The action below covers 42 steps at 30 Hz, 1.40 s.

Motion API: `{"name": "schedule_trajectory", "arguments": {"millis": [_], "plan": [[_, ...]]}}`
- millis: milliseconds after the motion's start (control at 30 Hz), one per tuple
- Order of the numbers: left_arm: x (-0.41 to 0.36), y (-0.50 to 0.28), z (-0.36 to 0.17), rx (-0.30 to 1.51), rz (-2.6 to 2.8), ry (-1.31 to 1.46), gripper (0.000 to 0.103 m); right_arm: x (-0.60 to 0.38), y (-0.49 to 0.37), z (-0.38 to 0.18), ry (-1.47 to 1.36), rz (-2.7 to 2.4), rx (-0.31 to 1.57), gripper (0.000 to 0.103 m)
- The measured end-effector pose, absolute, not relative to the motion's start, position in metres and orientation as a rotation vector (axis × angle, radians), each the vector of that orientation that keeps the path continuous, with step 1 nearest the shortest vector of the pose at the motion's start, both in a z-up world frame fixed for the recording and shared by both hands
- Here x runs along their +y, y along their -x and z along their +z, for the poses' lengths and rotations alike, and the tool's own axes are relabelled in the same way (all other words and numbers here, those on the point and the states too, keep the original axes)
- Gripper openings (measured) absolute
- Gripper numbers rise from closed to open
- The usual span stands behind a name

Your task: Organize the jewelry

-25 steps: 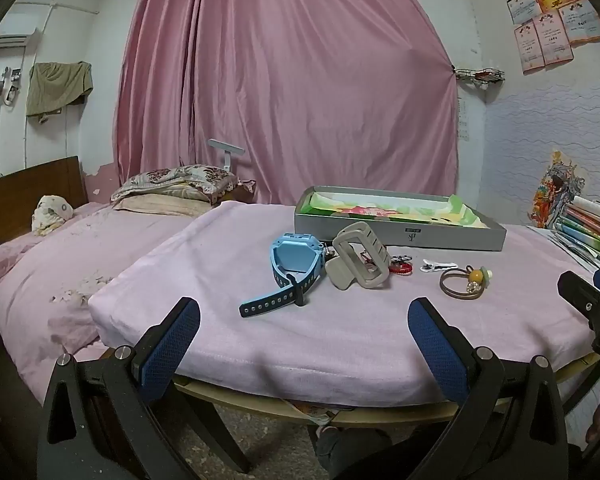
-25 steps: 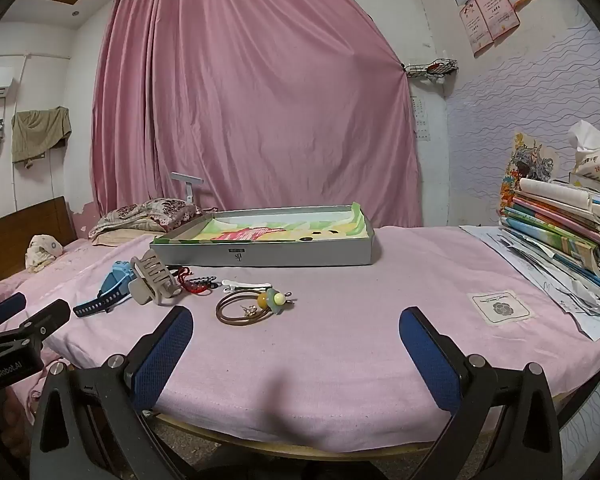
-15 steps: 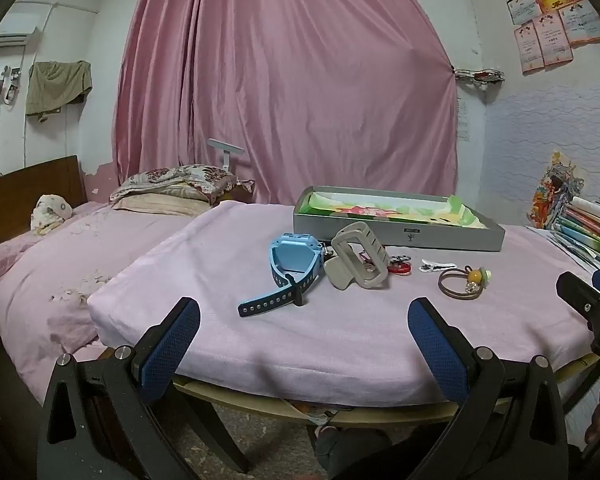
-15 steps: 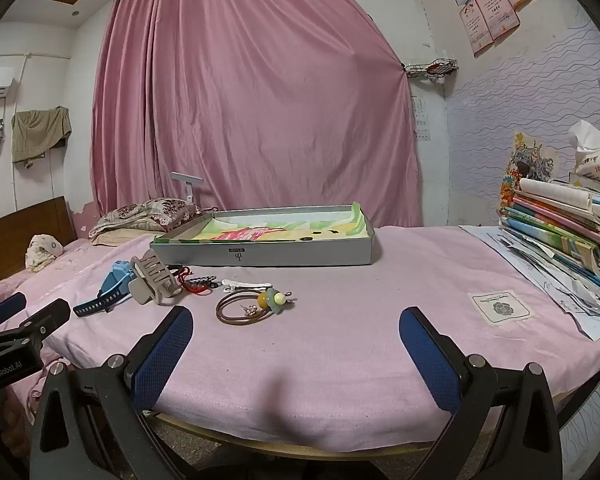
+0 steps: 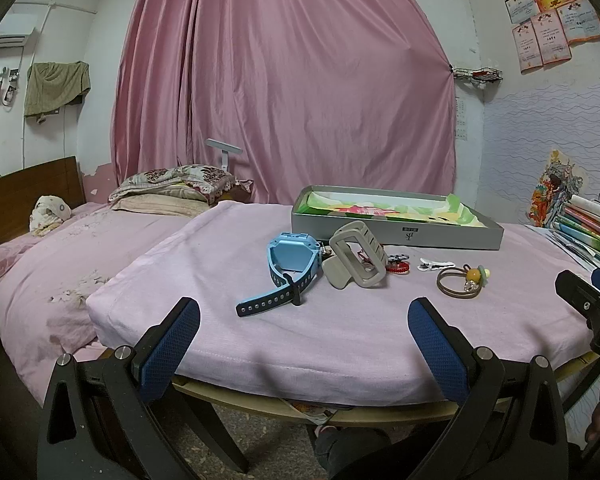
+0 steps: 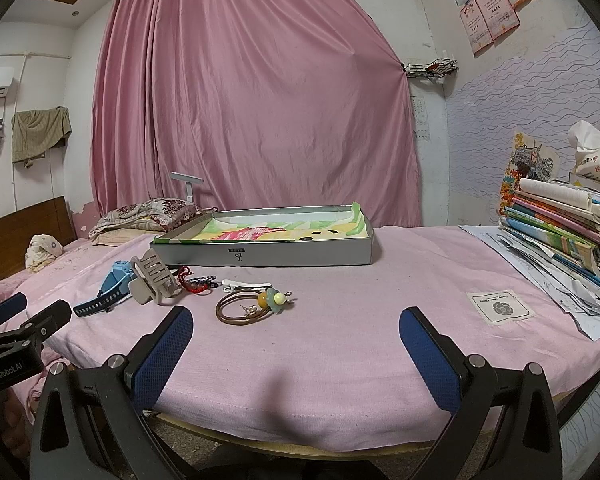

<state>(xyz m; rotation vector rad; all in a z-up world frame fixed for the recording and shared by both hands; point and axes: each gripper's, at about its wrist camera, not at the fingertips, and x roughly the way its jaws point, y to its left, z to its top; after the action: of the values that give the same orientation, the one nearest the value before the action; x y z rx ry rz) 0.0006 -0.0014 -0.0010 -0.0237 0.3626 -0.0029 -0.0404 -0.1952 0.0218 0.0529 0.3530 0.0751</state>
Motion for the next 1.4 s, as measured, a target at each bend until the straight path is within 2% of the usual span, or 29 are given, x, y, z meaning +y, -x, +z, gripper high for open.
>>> {"name": "schedule_trajectory", "arguments": {"millis": [1400], "plan": [[-0.002,0.0008,0.0,0.362,-0.009,0.026,0.102,-0.1955,0.04,0.0213,-0.053,0.075,0.354,0.103]]}}
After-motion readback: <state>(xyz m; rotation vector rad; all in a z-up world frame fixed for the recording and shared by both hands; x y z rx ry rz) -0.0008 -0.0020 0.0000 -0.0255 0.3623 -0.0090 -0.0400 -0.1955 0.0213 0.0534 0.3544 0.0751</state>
